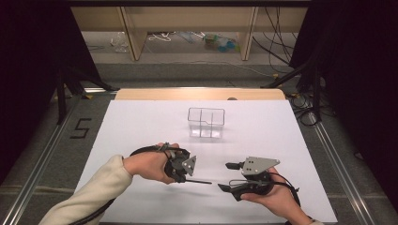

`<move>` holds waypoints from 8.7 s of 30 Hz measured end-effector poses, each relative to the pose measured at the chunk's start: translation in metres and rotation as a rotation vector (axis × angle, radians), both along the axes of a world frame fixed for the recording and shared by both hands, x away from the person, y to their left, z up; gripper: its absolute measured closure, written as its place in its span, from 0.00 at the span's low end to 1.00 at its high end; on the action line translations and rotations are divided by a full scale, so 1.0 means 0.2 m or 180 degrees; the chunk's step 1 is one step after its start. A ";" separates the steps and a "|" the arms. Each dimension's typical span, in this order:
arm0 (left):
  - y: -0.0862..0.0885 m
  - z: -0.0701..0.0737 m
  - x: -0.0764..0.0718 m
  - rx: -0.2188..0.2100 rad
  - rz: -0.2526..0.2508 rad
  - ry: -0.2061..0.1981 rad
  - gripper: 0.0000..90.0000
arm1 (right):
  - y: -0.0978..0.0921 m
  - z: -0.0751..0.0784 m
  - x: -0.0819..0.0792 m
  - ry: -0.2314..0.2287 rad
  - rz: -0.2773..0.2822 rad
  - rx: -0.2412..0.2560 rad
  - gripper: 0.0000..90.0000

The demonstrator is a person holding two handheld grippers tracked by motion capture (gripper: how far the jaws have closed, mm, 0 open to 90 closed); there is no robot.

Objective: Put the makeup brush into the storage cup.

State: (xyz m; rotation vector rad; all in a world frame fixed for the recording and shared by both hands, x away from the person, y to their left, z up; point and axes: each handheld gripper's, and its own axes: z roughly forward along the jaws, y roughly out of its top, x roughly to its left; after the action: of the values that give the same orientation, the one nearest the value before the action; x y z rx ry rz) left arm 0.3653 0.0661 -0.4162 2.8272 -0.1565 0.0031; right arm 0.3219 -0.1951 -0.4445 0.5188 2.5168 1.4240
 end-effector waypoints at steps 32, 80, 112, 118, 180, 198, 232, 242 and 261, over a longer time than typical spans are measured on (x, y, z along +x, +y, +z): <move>-0.15 0.07 -0.03 -0.0011 -0.0261 -0.0042 0.95 | 0.17 -0.06 0.01 0.0033 0.0406 -0.0334 0.63; -0.07 0.11 -0.02 -0.0653 -0.0088 -0.0328 0.53 | 0.14 -0.03 -0.02 -0.0154 0.0403 -0.0443 0.95; 0.32 -0.11 0.01 -0.2155 0.1261 -0.0056 0.22 | 0.01 0.05 0.03 -0.0332 -0.0184 0.0270 0.95; 0.31 -0.15 0.02 -0.2281 0.1447 0.0082 0.22 | -0.01 0.07 0.03 -0.0364 -0.0322 0.0471 0.95; 0.07 -0.08 0.05 -0.3999 0.2286 0.1291 0.76 | 0.03 0.10 0.01 -0.0608 -0.0485 0.0654 0.95; 0.02 -0.03 0.01 -0.4102 0.1916 0.1209 0.95 | 0.06 0.07 0.01 -0.0622 -0.0470 0.0492 0.93; 0.09 0.07 -0.01 -0.3898 0.1964 0.0422 0.95 | 0.08 0.04 0.03 -0.0271 -0.0457 0.0424 0.37; 0.12 0.09 0.00 -0.3850 0.1934 0.0238 0.95 | 0.06 0.04 0.04 -0.0244 -0.0494 0.0431 0.35; 0.17 0.13 0.00 -0.3760 0.2002 -0.0024 0.95 | 0.06 0.04 0.04 -0.0272 -0.0514 0.0450 0.34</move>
State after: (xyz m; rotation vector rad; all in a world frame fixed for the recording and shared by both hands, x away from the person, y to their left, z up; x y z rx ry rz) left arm 0.3661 0.0994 -0.3912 1.5952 0.5538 0.1791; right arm 0.3295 -0.1834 -0.4368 0.6551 2.2641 1.5349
